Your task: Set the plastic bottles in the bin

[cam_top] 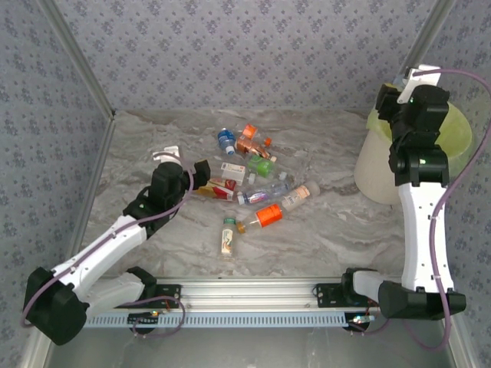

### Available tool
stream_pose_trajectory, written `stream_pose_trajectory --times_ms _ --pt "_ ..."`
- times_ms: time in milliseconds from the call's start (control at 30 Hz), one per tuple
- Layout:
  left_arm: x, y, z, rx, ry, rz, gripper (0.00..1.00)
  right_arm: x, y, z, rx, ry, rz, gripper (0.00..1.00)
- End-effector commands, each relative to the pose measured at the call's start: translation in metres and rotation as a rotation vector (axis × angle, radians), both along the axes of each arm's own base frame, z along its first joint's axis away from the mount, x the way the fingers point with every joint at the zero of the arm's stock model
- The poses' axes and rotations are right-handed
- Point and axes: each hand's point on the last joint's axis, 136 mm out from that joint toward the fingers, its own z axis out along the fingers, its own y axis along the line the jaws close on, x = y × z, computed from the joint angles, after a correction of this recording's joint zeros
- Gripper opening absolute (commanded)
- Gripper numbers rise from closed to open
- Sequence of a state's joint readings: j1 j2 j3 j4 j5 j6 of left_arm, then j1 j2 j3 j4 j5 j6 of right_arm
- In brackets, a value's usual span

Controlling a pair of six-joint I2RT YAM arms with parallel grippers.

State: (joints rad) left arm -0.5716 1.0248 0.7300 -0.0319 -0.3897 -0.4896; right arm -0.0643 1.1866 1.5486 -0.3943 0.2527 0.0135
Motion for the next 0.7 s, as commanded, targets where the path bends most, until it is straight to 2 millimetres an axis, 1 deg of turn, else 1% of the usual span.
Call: stream_pose_trajectory --times_ms 0,100,167,267,333,433,533,600,667 --pt "0.001 0.006 0.01 -0.065 -0.026 0.032 1.0 0.001 -0.049 -0.004 -0.015 -0.065 -0.23 0.55" --pt "0.001 0.005 0.008 -0.088 -0.017 0.02 0.99 0.006 -0.074 -0.022 0.026 -0.067 -0.292 0.55" --pt "0.001 0.005 0.006 -0.1 -0.011 0.02 0.99 0.014 -0.087 -0.039 0.053 -0.033 -0.31 0.55" --pt "0.002 0.006 0.003 -0.119 -0.003 0.022 1.0 0.029 -0.103 -0.069 0.115 0.054 -0.303 0.56" --pt "0.001 0.006 0.0 -0.126 0.007 0.022 0.99 0.035 -0.112 -0.091 0.185 0.137 -0.288 0.56" --pt "-0.001 0.008 -0.003 -0.134 0.02 0.034 0.99 0.042 -0.115 -0.121 0.252 0.237 -0.248 0.57" --pt "-0.002 0.012 -0.008 -0.14 0.041 0.051 1.0 0.044 -0.115 -0.145 0.282 0.312 -0.23 0.57" --pt "-0.003 0.013 -0.011 -0.141 0.056 0.059 0.99 0.045 -0.114 -0.159 0.301 0.357 -0.218 0.58" --pt "-0.004 0.015 -0.015 -0.137 0.072 0.067 0.99 0.044 -0.113 -0.169 0.316 0.4 -0.218 0.61"
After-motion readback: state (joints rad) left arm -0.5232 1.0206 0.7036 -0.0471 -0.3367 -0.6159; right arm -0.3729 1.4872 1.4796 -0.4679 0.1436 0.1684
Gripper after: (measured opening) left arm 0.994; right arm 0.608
